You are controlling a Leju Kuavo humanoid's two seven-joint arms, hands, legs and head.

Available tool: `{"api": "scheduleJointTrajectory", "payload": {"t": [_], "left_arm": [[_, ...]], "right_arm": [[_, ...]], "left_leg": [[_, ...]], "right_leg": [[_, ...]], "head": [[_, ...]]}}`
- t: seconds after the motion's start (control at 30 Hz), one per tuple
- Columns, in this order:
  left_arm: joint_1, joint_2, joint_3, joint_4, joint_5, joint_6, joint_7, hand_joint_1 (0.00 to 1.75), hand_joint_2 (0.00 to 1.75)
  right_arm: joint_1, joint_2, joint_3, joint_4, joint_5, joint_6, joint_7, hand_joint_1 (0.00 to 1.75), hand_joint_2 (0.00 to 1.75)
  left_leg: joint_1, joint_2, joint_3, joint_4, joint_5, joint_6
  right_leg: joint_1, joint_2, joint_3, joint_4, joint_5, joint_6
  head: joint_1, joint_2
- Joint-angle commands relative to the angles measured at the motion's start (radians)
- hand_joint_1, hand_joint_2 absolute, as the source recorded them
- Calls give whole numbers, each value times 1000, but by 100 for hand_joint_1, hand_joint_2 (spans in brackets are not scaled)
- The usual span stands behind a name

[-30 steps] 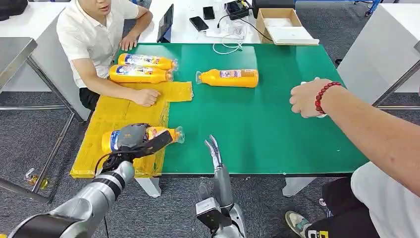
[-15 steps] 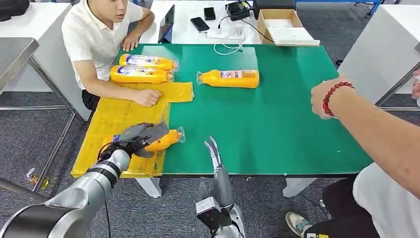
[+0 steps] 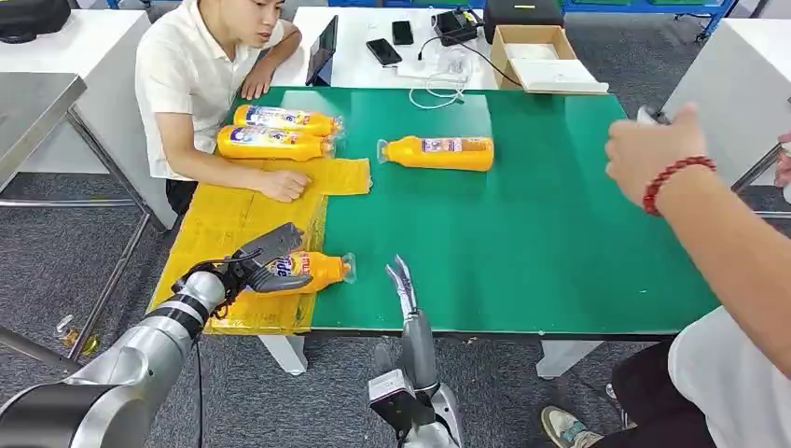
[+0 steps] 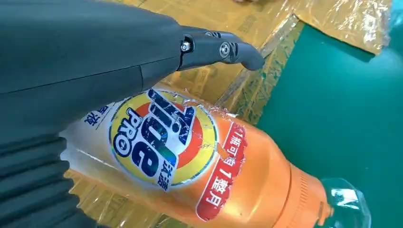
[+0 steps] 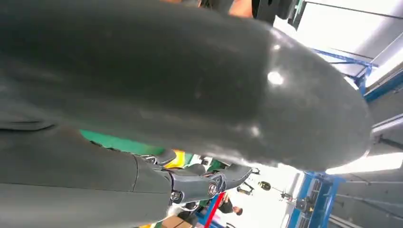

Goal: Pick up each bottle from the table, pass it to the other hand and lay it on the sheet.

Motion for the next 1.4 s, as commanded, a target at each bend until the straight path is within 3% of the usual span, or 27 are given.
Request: {"api": "scheduleJointTrajectory", "payload": {"t": [0.03,0.13,0.2,0.57,0.6,0.73,1.0,1.03,1.17,1.27,1.33,1.4], "left_arm": [[119,-6,33,39,30,-4,-40,0,0],[136,-24,73,-13,88,63,-160,0,0],[161,-68,76,-97,95,261,-274,0,0],[165,-76,83,-109,103,283,-287,0,0],[173,-89,96,-127,120,308,-308,0,175],[265,-160,123,-324,221,425,-459,0,175],[491,-179,26,-760,438,419,-454,0,175],[509,-177,13,-800,458,418,-446,0,175],[574,-168,-59,-954,593,436,-398,0,175],[648,-168,-76,-1073,783,378,-297,0,175],[687,-148,-93,-1129,799,384,-289,0,175],[730,-134,-79,-1204,795,416,-317,0,175]], "right_arm": [[-21,-10,-2,35,-1,-16,3,0,0],[-12,-18,-14,13,-1,-40,3,0,0],[2,-24,-31,0,0,-56,3,0,0],[3,-23,-34,1,1,-59,3,0,0],[6,-22,-34,0,3,-64,3,0,0],[17,-23,-30,-12,15,-90,3,0,0],[39,-25,-13,-31,20,-147,3,0,0],[39,-29,-12,-34,20,-155,3,0,175],[22,-63,-74,-16,105,-195,3,0,175],[11,-72,-285,71,383,-195,3,0,175],[22,-70,-385,63,498,-195,3,0,175],[11,-51,-568,76,746,-195,28,0,175]], "left_leg": [[0,7,-1,-4,2,-1],[0,5,-2,-3,2,-1],[0,4,-4,-3,2,-1],[0,4,-12,0,2,1],[0,4,-12,0,2,1],[0,2,-13,0,2,2],[0,6,-20,1,0,1],[1,5,-21,1,0,1],[1,7,-24,2,0,1],[1,5,-27,1,1,2],[1,5,-27,0,1,2],[0,5,-29,1,1,3]], "right_leg": [[0,5,-4,-4,3,-2],[0,4,-4,-2,3,-1],[0,2,-5,-2,2,0],[1,2,-14,-1,3,-1],[0,1,-14,-1,3,-1],[0,0,-15,-1,3,0],[1,3,-22,-1,2,-1],[1,2,-23,0,2,-1],[1,3,-27,0,2,-1],[1,1,-28,-1,2,0],[1,2,-28,-2,3,0],[0,2,-30,-1,3,1]], "head": [[0,0],[0,0],[0,0],[0,0],[0,0],[0,0],[0,0],[0,0],[0,0],[0,0],[0,0],[0,0]]}}
